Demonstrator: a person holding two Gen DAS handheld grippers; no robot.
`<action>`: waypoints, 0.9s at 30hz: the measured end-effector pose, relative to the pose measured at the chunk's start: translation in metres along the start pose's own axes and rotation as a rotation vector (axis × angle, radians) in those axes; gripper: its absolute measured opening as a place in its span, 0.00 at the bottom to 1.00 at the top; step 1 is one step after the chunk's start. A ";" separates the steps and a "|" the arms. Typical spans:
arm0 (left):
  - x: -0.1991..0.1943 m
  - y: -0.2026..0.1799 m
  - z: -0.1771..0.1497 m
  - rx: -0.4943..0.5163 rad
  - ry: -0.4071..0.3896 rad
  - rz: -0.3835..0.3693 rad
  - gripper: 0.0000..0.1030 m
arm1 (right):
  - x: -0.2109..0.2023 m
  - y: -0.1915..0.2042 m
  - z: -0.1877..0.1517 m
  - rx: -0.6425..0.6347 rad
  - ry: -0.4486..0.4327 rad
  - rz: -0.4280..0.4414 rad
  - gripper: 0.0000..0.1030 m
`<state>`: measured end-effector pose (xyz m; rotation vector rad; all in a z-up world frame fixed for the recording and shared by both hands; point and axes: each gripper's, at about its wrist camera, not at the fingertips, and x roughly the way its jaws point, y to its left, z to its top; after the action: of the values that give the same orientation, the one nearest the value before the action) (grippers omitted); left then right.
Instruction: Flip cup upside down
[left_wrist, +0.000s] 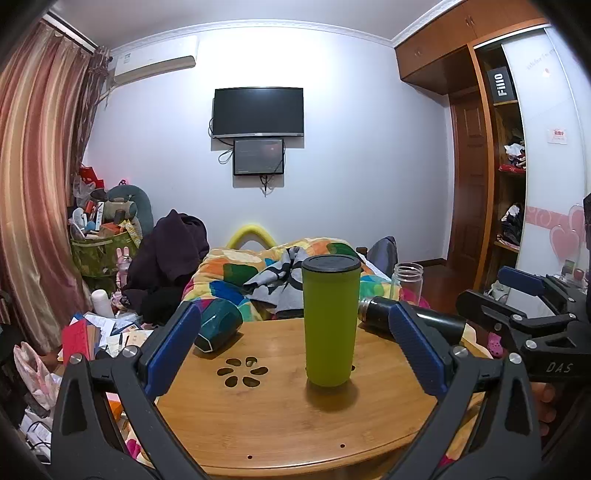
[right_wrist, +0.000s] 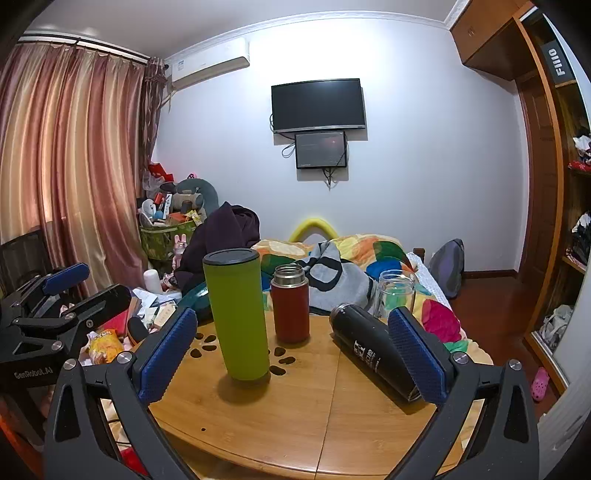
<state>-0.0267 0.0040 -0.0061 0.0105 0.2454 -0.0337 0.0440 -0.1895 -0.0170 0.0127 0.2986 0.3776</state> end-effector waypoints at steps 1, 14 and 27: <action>0.000 0.000 0.000 -0.002 0.001 -0.001 1.00 | 0.000 0.000 0.000 0.000 0.000 0.001 1.00; 0.005 0.002 -0.001 -0.018 0.019 -0.011 1.00 | -0.001 0.000 0.001 0.008 -0.001 -0.001 1.00; 0.003 0.004 -0.002 -0.013 0.009 -0.004 1.00 | -0.001 -0.001 0.001 0.008 -0.003 -0.002 1.00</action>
<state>-0.0238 0.0077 -0.0093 -0.0027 0.2550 -0.0362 0.0437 -0.1911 -0.0162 0.0210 0.2968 0.3742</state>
